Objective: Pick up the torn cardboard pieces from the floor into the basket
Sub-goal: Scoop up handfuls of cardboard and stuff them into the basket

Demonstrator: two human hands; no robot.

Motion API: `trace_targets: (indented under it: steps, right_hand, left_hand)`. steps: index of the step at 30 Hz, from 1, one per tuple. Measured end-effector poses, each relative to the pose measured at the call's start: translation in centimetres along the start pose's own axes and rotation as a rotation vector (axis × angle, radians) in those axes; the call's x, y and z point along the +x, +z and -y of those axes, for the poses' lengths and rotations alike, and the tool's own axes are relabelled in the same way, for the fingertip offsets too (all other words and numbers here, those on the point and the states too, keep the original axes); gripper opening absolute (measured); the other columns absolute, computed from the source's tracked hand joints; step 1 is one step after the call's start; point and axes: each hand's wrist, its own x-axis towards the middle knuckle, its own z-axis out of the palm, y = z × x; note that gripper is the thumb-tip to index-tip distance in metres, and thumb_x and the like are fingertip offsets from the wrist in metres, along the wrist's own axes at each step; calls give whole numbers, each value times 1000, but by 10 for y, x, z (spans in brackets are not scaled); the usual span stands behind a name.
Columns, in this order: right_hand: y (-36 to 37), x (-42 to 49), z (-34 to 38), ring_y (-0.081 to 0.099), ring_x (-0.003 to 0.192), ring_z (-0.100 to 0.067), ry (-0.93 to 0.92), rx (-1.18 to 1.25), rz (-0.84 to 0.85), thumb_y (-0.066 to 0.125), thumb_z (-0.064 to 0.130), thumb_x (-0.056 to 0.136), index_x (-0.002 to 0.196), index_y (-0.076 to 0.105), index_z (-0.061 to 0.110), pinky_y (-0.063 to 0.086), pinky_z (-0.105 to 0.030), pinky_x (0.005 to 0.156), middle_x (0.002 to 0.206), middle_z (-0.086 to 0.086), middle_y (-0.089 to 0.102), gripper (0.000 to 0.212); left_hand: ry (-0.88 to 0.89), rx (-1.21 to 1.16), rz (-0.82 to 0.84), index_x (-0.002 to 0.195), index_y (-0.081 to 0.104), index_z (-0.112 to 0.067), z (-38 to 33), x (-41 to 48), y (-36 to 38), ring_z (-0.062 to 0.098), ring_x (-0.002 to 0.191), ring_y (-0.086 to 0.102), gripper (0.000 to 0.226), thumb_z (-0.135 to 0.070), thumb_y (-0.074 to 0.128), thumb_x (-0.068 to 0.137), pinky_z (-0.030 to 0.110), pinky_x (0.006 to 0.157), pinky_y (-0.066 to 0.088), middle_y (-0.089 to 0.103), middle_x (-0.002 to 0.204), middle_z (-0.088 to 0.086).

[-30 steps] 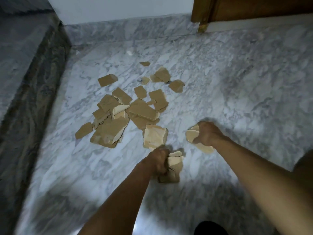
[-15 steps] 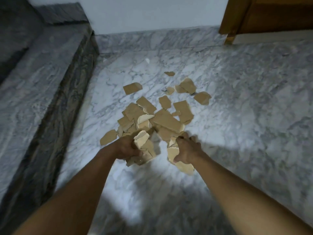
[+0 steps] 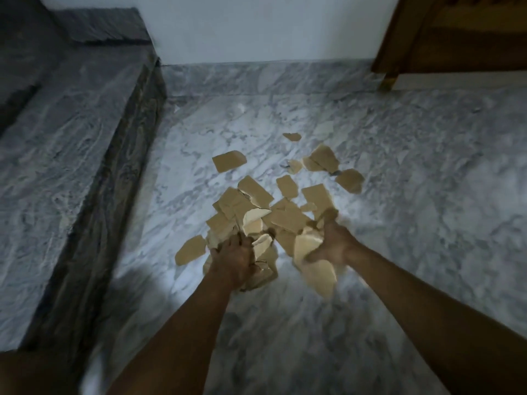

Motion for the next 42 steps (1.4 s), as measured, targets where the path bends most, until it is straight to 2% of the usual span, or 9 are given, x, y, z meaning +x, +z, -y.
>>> trace_targets:
  steps: [2,5,11,19,24,28,32,37,42]
  right_hand:
    - [-17,18,27,53,124,-27,-35,-55,-81,97,25,57,138,40,10,43,-29,93,131,-6,56,100]
    - [-16,44,52,57,122,-28,-10,-198,-93,95,31,60,134,52,8,49,-34,96,133,-10,60,89]
    - [27,78,40,50,129,-32,-42,-415,-122,96,42,50,143,37,24,47,-44,101,136,-9,55,112]
    - [23,72,35,46,129,-34,-132,-488,-130,91,42,62,144,35,16,46,-42,100,137,-14,53,102]
    - [20,62,34,53,122,-34,-166,-472,-128,90,39,64,138,39,16,48,-41,95,132,-14,55,93]
    - [20,60,31,55,119,-33,-184,-470,-146,90,39,63,130,45,14,50,-40,91,131,-13,55,85]
    - [18,62,29,56,116,-30,-179,-512,-161,89,45,64,127,46,14,46,-35,84,125,-10,58,82]
    - [17,63,32,56,116,-29,-146,-544,-147,88,48,64,127,47,15,46,-35,82,122,-7,59,81]
    - [22,57,34,45,128,-33,-153,-580,-174,88,46,63,131,41,18,44,-46,94,134,-10,49,88]
  left_hand:
    - [23,-56,6,148,21,-16,0,-1,2,38,125,48,78,-39,64,87,54,100,44,39,144,15]
    - [61,-175,-5,147,20,-18,0,-7,2,37,117,55,77,-33,64,87,47,97,49,42,141,17]
    - [62,-368,-54,139,24,-21,7,4,12,32,110,58,64,-20,63,88,36,87,49,54,134,13]
    - [-40,-348,6,133,48,-15,-8,-6,-2,27,99,63,60,-17,73,79,31,80,52,65,113,11]
    - [-46,-377,-16,134,52,-17,-11,-19,-5,31,116,53,63,-21,77,76,29,93,43,53,131,13]
    - [-95,-431,-30,130,56,-22,-6,-26,-1,30,126,44,60,-29,77,74,30,101,41,40,142,2]
    - [-63,-442,-12,136,51,-20,-6,-26,0,30,128,43,62,-17,75,79,27,101,38,39,145,6]
    - [4,-405,78,147,25,-49,-6,-33,-2,29,109,61,106,-15,82,65,32,93,53,58,128,11]
    - [26,-405,120,150,27,-38,-14,-35,-14,27,116,57,92,-9,72,76,23,96,44,55,134,8]
